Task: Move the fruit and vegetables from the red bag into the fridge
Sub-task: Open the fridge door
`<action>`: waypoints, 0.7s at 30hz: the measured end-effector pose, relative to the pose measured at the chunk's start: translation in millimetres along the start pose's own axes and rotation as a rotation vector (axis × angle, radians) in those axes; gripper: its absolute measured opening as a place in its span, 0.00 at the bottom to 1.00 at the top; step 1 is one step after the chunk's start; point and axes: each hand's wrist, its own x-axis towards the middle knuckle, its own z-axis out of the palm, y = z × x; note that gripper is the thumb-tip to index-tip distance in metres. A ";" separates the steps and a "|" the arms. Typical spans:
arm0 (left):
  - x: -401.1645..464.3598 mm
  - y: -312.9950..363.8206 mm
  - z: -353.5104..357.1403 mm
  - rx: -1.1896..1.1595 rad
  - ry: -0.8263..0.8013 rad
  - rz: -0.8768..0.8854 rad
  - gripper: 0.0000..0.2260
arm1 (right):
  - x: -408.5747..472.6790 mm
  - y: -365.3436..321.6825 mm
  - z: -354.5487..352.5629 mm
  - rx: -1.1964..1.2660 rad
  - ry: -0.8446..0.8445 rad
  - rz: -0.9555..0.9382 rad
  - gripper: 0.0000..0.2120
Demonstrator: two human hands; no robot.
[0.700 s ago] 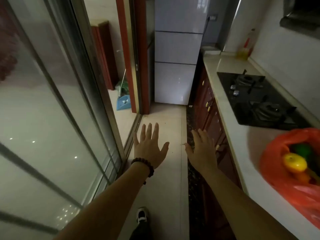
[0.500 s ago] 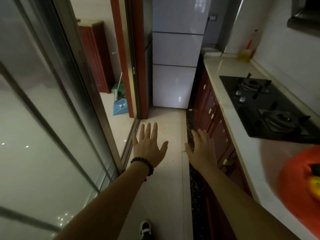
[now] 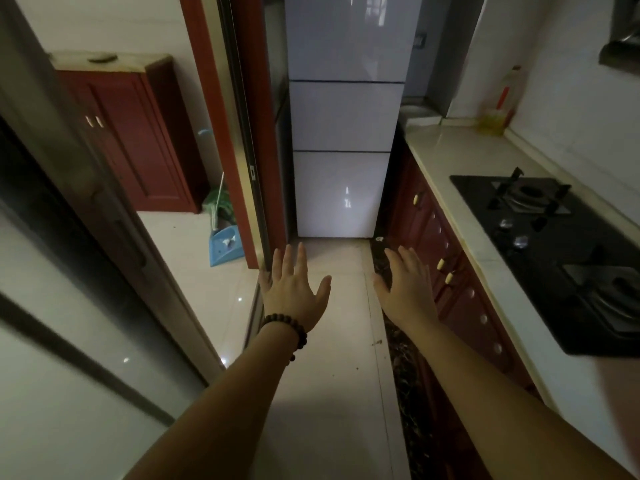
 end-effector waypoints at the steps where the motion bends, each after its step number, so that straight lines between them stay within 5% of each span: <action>1: 12.7 -2.1 2.7 -0.001 -0.004 -0.002 0.33 | 11.9 0.9 4.4 -0.009 -0.004 0.006 0.26; 10: 140.7 -8.6 31.8 0.012 0.030 -0.005 0.33 | 137.1 9.2 59.3 0.019 0.001 -0.026 0.26; 21: 399.2 42.9 65.1 -0.014 0.006 -0.029 0.35 | 387.6 55.4 104.7 0.032 -0.036 -0.006 0.25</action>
